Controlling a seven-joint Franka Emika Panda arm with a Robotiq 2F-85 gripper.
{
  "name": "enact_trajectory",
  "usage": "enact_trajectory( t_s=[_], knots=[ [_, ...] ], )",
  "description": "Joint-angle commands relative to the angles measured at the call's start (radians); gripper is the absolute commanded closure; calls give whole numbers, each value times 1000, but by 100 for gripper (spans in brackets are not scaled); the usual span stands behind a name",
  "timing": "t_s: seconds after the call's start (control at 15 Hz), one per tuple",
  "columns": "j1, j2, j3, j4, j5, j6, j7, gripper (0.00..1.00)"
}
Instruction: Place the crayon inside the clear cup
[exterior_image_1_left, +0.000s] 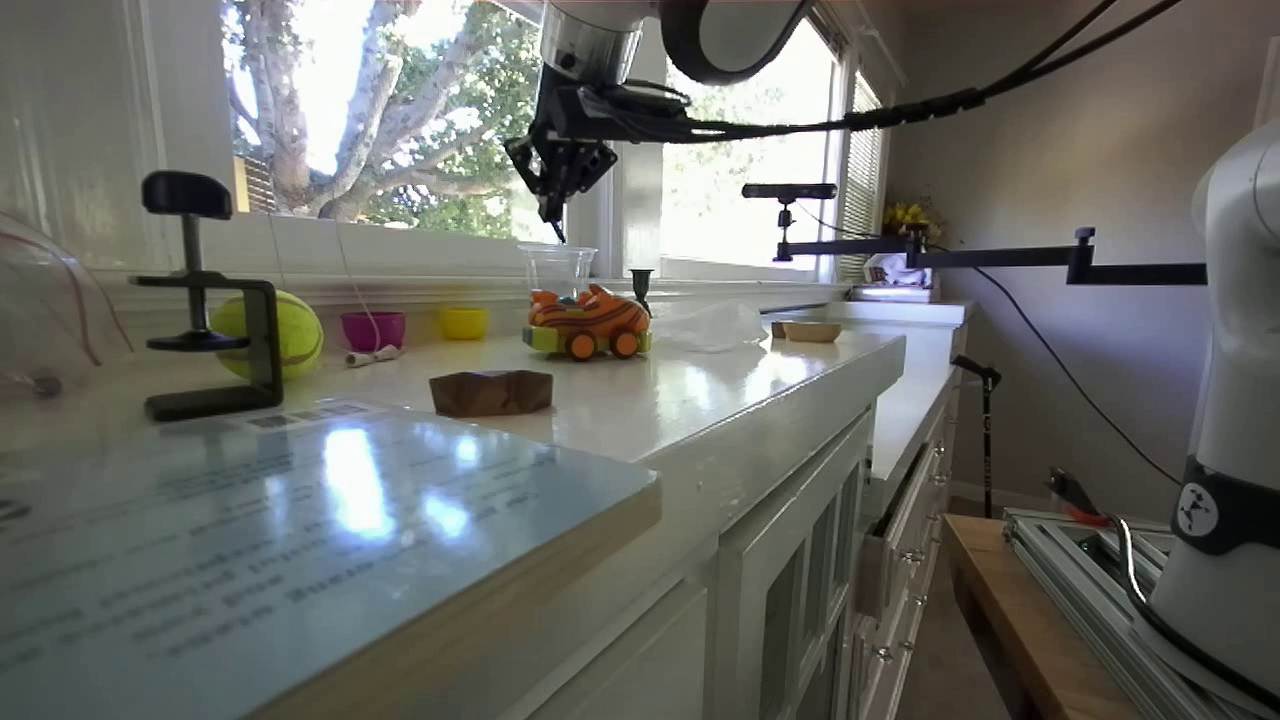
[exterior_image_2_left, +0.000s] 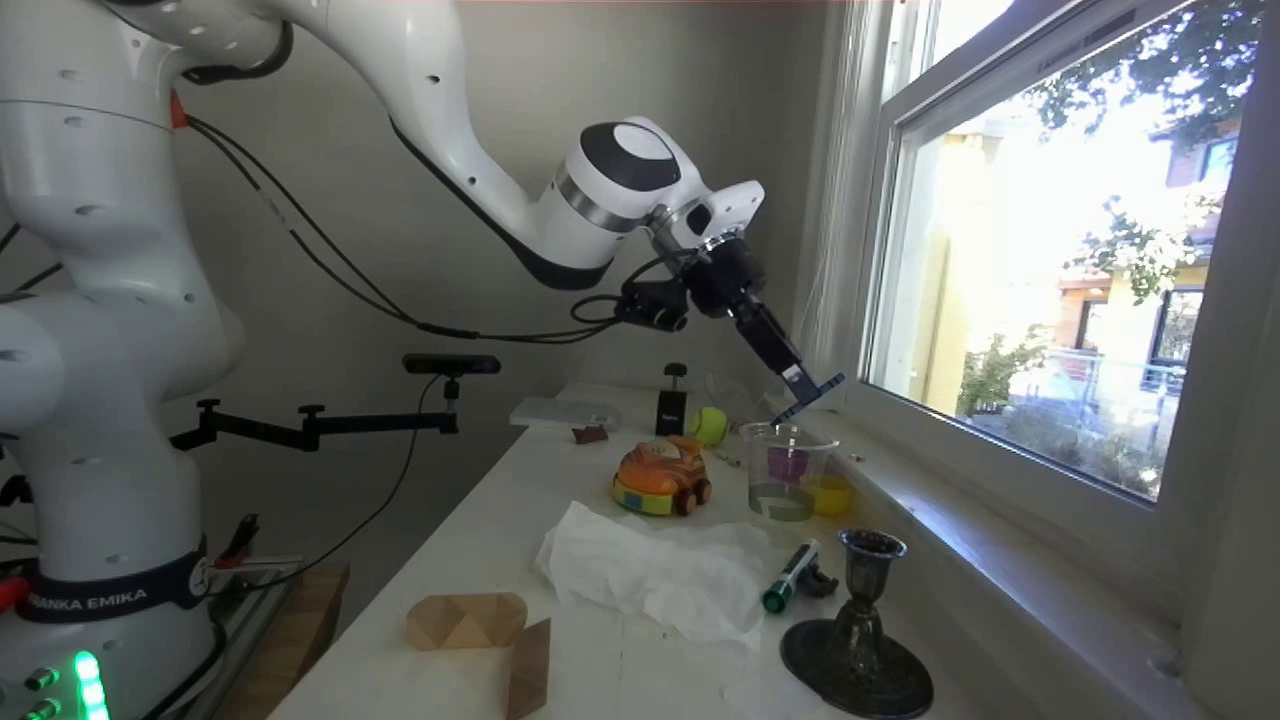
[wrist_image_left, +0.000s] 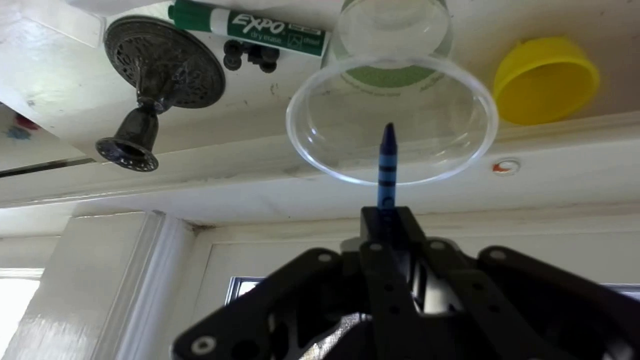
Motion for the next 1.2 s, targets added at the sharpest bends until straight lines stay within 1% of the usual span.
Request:
enact_trajectory(
  t_s=[0.0, 0.07, 0.13, 0.2, 0.53, 0.67, 0.8, 0.87, 1.13],
  knots=[
    [24, 10, -27, 5, -44, 29, 37, 98],
    [28, 9, -28, 3, -32, 17, 36, 98],
    [31, 7, -30, 2, -28, 16, 32, 66],
    [34, 6, -31, 1, -27, 14, 32, 65],
    [38, 2, -36, 26, -28, -18, 37, 30],
    [46, -1, -36, 39, 22, -63, 4, 16],
    [59, 1, -38, 55, 139, -128, -62, 2],
    [65, 1, -40, 66, 214, -163, -99, 0],
    [87, 1, -37, 136, 504, -306, -265, 0]
  ],
)
